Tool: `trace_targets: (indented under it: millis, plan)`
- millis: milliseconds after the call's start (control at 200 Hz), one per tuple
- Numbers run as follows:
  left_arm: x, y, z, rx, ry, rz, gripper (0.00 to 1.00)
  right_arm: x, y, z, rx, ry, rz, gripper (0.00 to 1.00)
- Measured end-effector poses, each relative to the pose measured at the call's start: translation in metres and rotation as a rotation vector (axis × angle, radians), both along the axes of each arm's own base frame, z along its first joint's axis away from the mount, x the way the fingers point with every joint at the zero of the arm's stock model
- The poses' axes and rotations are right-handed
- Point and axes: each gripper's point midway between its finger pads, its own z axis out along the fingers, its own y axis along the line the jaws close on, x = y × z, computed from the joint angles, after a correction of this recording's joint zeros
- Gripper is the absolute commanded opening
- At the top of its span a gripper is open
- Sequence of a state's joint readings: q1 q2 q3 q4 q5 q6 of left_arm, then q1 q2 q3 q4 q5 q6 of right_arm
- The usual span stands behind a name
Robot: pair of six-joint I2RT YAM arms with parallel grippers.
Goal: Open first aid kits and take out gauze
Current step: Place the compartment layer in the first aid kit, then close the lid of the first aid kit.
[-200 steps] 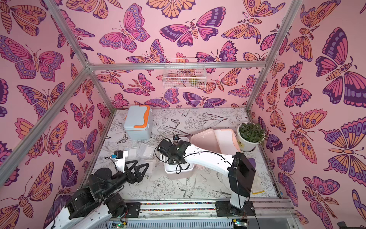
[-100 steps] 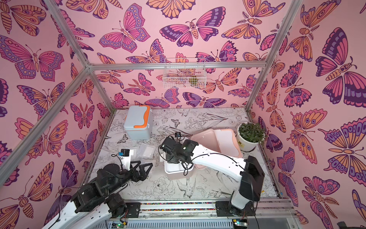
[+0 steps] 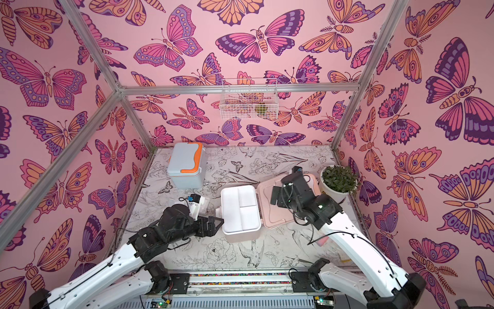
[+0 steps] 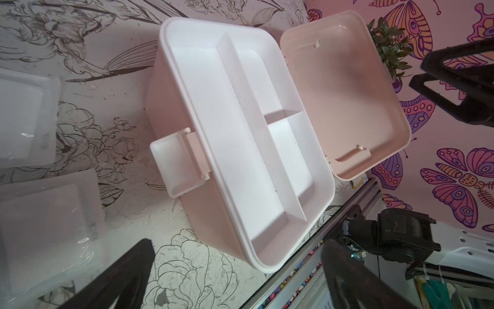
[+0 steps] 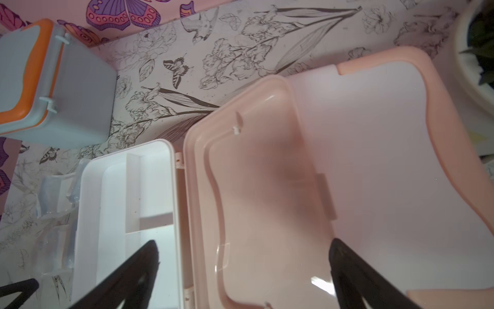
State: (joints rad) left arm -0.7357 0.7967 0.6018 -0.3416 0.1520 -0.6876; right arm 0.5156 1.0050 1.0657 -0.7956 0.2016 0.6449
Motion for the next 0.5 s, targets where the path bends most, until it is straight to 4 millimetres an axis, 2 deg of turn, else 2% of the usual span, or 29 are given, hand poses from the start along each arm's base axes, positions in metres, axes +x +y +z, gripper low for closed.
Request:
trace_targets:
  millis: [105, 195, 336, 501]
  plan:
    - [0.010, -0.003, 0.000, -0.044, 0.029, 0.017, 1.00, 0.005, -0.031, -0.010, 0.050, 0.023, -0.079, 0.99]
    - [0.017, -0.007, 0.002, -0.098, 0.052, 0.024, 1.00, 0.009, -0.039, -0.023, 0.095, 0.054, -0.091, 0.99]
    - [0.021, -0.020, -0.001, -0.157, 0.101, -0.004, 1.00, 0.012, -0.031, -0.044, 0.157, 0.118, -0.045, 1.00]
    - [0.021, -0.029, -0.013, -0.180, 0.164, -0.023, 1.00, 0.025, -0.012, -0.040, 0.223, 0.095, 0.039, 1.00]
